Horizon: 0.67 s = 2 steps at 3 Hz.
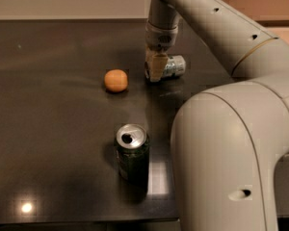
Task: Place 7up can upright
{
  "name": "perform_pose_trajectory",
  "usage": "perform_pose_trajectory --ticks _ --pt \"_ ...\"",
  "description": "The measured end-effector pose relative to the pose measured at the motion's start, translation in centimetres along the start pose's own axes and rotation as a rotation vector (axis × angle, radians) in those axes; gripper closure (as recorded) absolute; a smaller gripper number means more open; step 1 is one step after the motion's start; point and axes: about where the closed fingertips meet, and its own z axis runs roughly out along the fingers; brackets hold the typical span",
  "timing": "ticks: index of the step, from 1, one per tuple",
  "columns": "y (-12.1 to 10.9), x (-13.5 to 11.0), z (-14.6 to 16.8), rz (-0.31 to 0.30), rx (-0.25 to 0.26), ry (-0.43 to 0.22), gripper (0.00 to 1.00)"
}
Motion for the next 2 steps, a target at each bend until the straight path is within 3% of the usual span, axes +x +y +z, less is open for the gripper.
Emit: perform_pose_trajectory --ticks 1,2 --pt "0.0 -0.4 -2.0 0.007 0.029 -0.066 0.99" --pt "0.5 -1.2 -4.7 0.028 0.069 -0.197 1.0"
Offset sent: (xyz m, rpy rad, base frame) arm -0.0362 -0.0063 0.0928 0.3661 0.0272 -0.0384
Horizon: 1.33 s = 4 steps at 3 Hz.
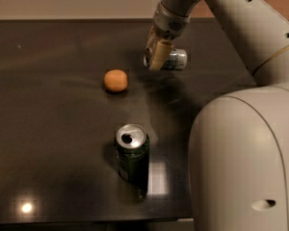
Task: Place 7up can upright
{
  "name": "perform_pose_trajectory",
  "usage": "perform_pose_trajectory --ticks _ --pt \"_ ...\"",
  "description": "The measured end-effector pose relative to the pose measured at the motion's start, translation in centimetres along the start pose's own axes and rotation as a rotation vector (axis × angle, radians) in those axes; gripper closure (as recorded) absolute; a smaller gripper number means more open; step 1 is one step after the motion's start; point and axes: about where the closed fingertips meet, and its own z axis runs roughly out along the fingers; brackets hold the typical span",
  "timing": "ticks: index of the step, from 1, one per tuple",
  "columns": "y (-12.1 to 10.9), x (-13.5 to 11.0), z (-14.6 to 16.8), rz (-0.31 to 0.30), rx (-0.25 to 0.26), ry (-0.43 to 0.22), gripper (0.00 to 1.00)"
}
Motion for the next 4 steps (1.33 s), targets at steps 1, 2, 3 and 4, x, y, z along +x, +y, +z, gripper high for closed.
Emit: perform_pose_trajectory --ticks 1,2,3,4 --pt "0.7 -1.1 -2.0 0.04 0.02 -0.164 1.0" --pt "1.6 -2.0 -3.7 0.08 0.034 -0.336 1.0" --pt "2.5 -2.4 -4.9 0.132 0.049 -0.481 1.0" --pt "3.3 -2.5 -5.5 0.195 0.065 -0.605 1.0"
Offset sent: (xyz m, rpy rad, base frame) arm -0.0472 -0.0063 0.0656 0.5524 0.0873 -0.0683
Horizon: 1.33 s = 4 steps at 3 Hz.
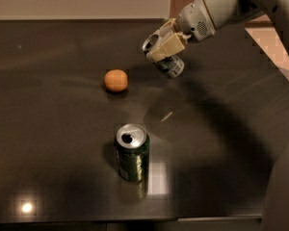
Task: Place 7up can upright
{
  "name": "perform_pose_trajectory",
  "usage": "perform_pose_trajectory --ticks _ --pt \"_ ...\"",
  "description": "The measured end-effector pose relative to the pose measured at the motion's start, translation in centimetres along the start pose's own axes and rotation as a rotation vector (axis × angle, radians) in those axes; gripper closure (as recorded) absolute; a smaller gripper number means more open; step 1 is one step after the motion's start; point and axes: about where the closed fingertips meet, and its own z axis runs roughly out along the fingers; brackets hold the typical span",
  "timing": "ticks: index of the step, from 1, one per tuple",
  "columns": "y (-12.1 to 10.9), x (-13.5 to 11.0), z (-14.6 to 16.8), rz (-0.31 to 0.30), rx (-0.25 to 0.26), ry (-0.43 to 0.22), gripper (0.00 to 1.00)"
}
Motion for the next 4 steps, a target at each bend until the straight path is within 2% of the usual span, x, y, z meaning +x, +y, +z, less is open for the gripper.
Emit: perform_pose_trajectory --ticks 2,4 --pt "1.1 0.7 -1.1 0.11 0.077 -0.218 1.0" --pt "1.1 2.1 -2.2 0.179 0.143 -0.381 1.0"
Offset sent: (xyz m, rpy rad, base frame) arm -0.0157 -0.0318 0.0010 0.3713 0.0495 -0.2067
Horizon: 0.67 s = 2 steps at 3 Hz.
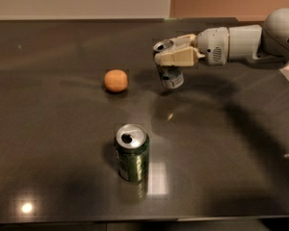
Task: Place 7up can upright
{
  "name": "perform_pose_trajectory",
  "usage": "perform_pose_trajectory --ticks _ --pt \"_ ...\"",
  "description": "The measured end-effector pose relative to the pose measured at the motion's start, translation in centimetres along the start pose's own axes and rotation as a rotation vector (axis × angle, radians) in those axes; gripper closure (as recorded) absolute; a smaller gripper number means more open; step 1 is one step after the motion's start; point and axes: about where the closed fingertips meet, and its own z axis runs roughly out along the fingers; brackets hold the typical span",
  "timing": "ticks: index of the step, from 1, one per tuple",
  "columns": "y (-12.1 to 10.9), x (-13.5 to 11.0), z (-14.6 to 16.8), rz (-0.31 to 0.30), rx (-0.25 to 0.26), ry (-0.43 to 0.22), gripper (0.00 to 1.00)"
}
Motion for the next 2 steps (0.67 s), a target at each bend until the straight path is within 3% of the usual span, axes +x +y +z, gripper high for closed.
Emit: perform_pose_trajectory --ticks 2 --pt "-0.45 1.1 -0.78 0.017 0.038 -0.133 1.0"
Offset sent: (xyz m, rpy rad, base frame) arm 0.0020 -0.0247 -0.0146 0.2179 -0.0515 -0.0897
